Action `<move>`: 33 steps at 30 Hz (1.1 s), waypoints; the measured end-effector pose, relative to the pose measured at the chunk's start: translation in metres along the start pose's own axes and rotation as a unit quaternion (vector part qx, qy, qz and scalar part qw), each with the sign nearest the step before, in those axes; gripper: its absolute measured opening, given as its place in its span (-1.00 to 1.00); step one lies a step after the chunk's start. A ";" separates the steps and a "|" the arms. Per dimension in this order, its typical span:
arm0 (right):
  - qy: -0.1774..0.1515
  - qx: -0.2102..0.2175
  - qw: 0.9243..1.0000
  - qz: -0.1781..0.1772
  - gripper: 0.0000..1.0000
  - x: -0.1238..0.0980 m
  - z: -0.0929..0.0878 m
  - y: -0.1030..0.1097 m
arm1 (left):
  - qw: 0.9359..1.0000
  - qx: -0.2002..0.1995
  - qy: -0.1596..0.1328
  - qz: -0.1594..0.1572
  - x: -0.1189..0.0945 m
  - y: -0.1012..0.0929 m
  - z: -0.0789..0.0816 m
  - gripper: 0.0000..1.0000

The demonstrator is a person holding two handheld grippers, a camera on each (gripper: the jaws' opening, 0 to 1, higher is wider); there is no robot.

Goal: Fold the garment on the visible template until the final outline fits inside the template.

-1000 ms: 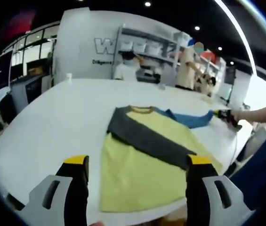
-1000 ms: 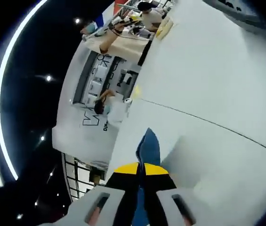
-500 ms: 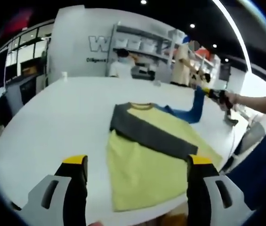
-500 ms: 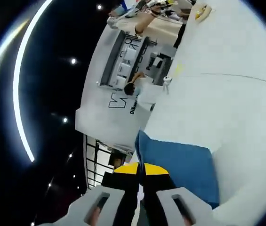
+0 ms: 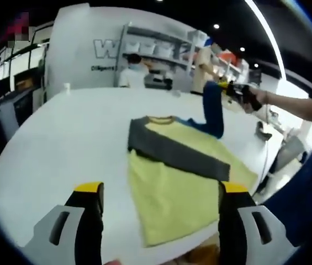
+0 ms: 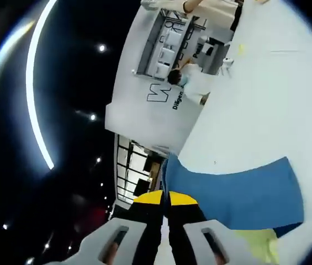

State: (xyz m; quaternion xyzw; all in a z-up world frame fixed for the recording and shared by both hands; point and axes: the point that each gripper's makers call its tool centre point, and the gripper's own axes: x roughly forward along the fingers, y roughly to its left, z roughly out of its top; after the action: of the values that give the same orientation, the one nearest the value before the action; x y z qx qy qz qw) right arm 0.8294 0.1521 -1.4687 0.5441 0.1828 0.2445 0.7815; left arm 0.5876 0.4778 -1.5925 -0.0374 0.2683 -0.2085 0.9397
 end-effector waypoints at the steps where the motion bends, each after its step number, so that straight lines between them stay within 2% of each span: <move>1: 0.005 0.004 1.000 0.003 -1.00 0.003 -0.008 0.004 | 1.000 0.001 0.000 -0.002 0.000 0.001 0.000 0.69; 9: 0.041 0.001 0.999 0.009 -1.00 0.015 -0.058 0.017 | 1.000 0.004 -0.002 -0.020 0.002 0.002 -0.001 0.69; 10: 0.053 -0.003 0.998 0.014 -1.00 0.016 -0.070 0.020 | 1.000 0.005 -0.003 -0.024 0.002 0.003 -0.001 0.68; 19: 0.096 -0.005 0.995 0.037 -1.00 0.012 -0.125 0.031 | 0.999 0.005 -0.003 -0.032 0.002 0.005 -0.004 0.68; 21: 0.114 -0.008 0.993 0.039 -1.00 0.010 -0.142 0.029 | 0.999 0.004 -0.003 -0.034 0.002 0.006 -0.005 0.68; 24: 0.134 -0.012 0.990 0.039 -1.00 0.006 -0.159 0.027 | 0.999 0.003 0.000 -0.035 0.003 0.007 -0.006 0.68; 25: 0.149 -0.016 0.988 0.041 -1.00 0.003 -0.170 0.026 | 0.999 0.003 0.000 -0.035 0.003 0.007 -0.006 0.68; 33: 0.206 -0.044 0.976 0.050 -1.00 -0.011 -0.212 0.022 | 0.999 -0.006 -0.001 -0.038 0.006 0.007 -0.006 0.67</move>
State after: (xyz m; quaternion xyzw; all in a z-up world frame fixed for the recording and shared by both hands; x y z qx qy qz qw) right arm 0.6993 0.3135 -1.5207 0.4553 0.3013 0.3980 0.7373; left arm 0.5922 0.4819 -1.6021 -0.0539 0.2670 -0.2424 0.9311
